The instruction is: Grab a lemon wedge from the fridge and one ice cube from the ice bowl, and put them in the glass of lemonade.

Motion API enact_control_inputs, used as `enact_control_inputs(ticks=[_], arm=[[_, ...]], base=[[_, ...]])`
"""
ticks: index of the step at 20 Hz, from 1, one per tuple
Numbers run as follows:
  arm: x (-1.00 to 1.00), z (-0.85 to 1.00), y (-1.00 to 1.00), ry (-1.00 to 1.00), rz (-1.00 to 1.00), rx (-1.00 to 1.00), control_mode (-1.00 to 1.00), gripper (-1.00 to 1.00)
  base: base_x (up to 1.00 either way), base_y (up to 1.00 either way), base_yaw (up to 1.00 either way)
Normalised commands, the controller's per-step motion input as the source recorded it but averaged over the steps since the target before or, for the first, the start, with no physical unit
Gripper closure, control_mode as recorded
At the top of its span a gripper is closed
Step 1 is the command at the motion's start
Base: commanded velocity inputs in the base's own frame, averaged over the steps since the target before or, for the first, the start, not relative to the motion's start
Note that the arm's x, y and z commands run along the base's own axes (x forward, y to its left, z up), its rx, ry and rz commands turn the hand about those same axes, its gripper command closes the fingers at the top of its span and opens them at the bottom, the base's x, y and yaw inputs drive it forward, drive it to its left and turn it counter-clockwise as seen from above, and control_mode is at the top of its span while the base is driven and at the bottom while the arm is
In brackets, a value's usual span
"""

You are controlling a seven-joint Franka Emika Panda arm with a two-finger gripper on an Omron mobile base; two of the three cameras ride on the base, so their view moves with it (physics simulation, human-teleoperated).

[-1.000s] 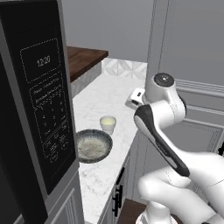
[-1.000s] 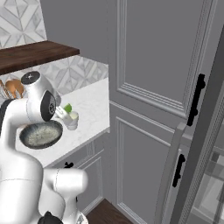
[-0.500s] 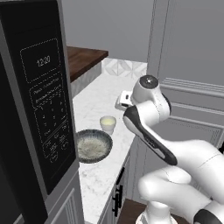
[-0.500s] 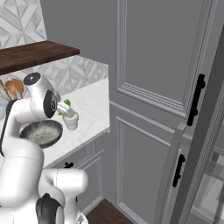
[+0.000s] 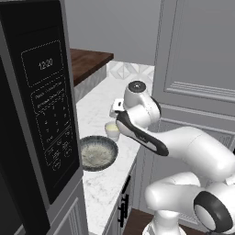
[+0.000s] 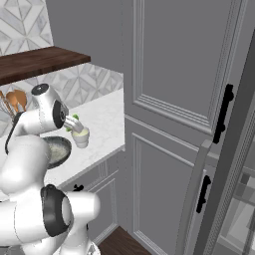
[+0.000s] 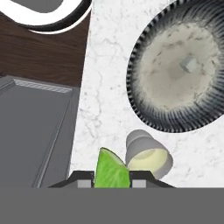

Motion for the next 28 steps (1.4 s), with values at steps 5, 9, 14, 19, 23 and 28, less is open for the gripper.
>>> enact_control_inputs(ticks=[5, 9, 14, 19, 23, 28], arm=[[0.51, -0.32, 0.2, 0.2, 0.0, 0.0, -1.0, 1.0], [0.39, -0.23, 0.02, 0.06, 0.0, 0.0, -1.0, 1.0], [0.37, -0.41, 0.0, 0.0, 0.0, -0.03, -1.0, 1.0], [0.28, -0.4, 0.09, 0.0, 0.0, -0.05, -1.0, 1.0], [0.18, -0.18, 0.21, 0.0, 0.0, -0.03, -1.0, 1.0], [0.3, -0.13, 0.13, 0.0, 0.0, -0.01, -1.0, 1.0]], base=[[0.0, 0.0, 0.0], [0.0, 0.0, 0.0], [0.0, 0.0, 0.0], [0.0, 0.0, 0.0], [0.0, 0.0, 0.0], [0.0, 0.0, 0.0]])
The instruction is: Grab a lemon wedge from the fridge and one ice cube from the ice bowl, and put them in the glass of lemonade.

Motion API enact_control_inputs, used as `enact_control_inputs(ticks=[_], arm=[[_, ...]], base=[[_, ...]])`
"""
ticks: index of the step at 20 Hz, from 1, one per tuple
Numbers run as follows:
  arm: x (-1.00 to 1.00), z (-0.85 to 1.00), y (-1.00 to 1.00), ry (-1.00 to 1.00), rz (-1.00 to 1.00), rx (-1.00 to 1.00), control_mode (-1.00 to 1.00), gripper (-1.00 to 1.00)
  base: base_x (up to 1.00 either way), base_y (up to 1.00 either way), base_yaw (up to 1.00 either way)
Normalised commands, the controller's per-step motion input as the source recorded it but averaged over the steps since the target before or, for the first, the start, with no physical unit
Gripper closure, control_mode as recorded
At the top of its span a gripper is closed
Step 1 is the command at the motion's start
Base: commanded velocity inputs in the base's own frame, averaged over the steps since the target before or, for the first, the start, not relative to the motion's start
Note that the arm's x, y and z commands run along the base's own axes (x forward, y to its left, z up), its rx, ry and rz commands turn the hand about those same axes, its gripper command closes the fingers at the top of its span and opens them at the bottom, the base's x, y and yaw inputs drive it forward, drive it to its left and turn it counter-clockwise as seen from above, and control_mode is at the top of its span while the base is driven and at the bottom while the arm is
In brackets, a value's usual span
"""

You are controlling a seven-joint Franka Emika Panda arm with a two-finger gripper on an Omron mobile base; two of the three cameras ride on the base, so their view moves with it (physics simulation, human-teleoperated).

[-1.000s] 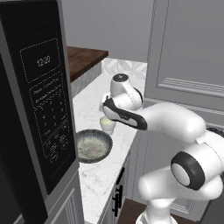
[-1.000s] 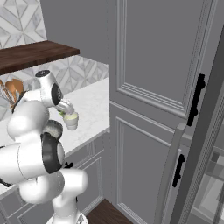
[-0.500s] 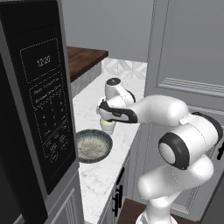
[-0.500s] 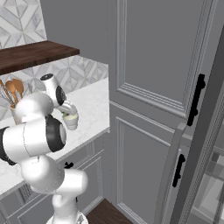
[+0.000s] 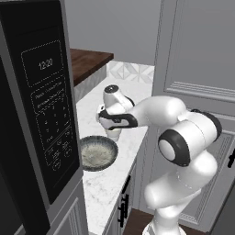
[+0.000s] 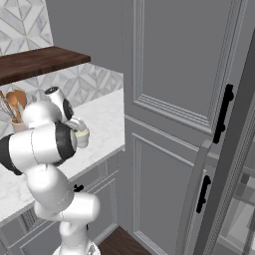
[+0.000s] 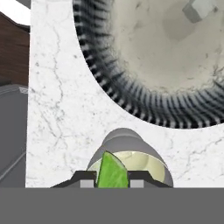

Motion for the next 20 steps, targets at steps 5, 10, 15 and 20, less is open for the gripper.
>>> enact_control_inputs(ticks=[5, 10, 15, 20], arm=[[0.34, -0.25, 0.13, 0.0, 0.0, -0.04, -1.0, 1.0], [0.05, -0.2, 0.04, 0.0, 0.0, -0.04, -1.0, 1.0], [0.09, -0.14, 0.0, 0.0, 0.0, -0.03, -1.0, 1.0], [0.24, -0.05, 0.0, 0.0, 0.0, 0.0, -1.0, 1.0]], base=[[0.0, 0.0, 0.0], [0.0, 0.0, 0.0], [0.0, 0.0, 0.0], [0.0, 0.0, 0.0]])
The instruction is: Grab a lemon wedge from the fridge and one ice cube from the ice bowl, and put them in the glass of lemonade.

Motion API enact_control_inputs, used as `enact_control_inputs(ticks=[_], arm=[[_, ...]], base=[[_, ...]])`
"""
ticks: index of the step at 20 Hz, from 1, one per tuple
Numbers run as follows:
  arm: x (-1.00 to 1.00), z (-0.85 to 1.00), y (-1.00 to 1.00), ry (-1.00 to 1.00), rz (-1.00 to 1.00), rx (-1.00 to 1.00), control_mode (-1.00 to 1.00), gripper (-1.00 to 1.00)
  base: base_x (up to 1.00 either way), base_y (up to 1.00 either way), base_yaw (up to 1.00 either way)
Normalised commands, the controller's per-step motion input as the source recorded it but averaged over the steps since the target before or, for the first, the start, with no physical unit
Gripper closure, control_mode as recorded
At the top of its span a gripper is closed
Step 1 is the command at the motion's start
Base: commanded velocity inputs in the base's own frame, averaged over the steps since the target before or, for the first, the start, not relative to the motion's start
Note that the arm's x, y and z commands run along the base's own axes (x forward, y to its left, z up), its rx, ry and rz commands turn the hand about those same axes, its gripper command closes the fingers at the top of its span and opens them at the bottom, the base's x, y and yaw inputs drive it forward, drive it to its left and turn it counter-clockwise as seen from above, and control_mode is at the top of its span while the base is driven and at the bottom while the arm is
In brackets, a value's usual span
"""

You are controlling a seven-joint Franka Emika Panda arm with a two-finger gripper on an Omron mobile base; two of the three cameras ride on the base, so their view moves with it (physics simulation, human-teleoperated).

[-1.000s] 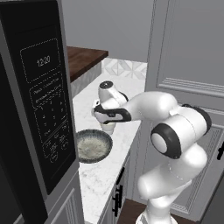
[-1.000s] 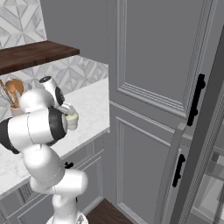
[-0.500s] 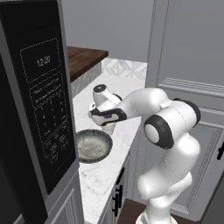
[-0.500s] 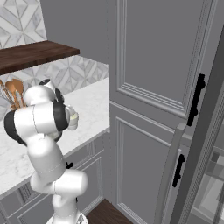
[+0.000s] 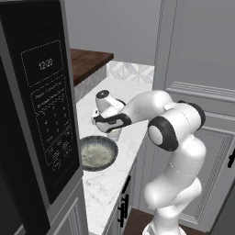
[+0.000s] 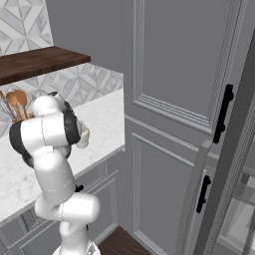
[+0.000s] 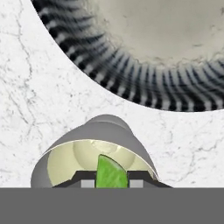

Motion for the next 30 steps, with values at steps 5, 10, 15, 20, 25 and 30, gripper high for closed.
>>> enact_control_inputs(ticks=[5, 10, 15, 20, 25, 30], arm=[[0.17, -0.06, 0.0, 0.0, 0.0, -0.01, -1.0, 1.0], [0.0, -0.12, 0.0, 0.0, 0.0, -0.03, -1.0, -1.0], [0.0, -0.02, 0.0, 0.0, 0.0, 0.0, -1.0, -1.0], [-0.23, 0.21, -0.11, -0.01, 0.0, 0.0, -1.0, -1.0], [-0.29, 0.6, -0.35, -0.1, 0.0, 0.0, -1.0, -1.0], [-0.08, 0.26, -0.11, -0.12, 0.0, 0.0, -1.0, -1.0]], base=[[0.0, 0.0, 0.0], [0.0, 0.0, 0.0], [0.0, 0.0, 0.0], [0.0, 0.0, 0.0], [0.0, 0.0, 0.0], [0.0, 0.0, 0.0]])
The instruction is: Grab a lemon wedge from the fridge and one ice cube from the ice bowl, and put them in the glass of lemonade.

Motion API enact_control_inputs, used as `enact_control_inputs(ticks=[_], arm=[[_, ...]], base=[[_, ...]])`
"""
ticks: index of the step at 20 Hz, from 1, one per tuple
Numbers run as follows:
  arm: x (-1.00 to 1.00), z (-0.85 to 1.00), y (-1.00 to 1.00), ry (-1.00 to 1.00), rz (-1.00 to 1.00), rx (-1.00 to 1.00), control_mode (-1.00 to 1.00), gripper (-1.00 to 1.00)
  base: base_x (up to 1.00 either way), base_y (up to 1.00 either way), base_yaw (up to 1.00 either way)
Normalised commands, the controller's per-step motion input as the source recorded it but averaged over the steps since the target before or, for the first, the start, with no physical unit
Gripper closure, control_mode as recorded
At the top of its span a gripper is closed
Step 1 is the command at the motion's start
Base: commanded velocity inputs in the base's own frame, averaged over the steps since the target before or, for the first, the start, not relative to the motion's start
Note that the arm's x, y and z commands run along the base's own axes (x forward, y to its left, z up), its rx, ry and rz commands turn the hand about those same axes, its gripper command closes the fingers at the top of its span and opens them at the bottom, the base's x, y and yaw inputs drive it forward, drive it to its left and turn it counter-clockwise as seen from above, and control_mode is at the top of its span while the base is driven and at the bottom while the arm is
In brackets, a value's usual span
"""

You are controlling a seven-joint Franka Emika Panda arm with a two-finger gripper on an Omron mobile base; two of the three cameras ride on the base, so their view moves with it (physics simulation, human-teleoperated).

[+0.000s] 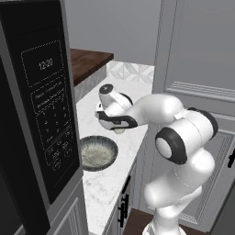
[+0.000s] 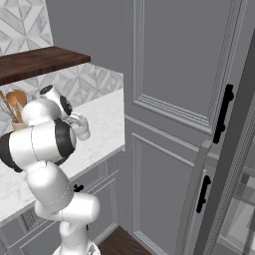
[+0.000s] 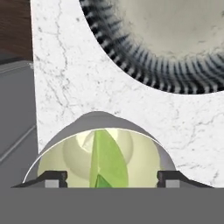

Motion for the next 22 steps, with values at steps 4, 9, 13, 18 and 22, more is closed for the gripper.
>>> enact_control_inputs(ticks=[4, 9, 13, 18, 22], arm=[[0.1, -0.13, 0.0, -0.04, 0.0, 0.04, -1.0, -1.0], [0.34, -0.41, 0.0, 0.0, -0.04, 0.33, -1.0, -1.0], [0.12, -0.08, 0.0, -0.01, -0.04, 0.28, -1.0, -1.0], [-0.69, 0.82, 0.02, -0.25, -0.06, 0.13, -1.0, -1.0], [-1.0, 1.0, 0.04, -0.4, -0.02, 0.01, -1.0, -1.0]], base=[[0.0, 0.0, 0.0], [0.0, 0.0, 0.0], [0.0, 0.0, 0.0], [0.0, 0.0, 0.0], [0.0, 0.0, 0.0]])
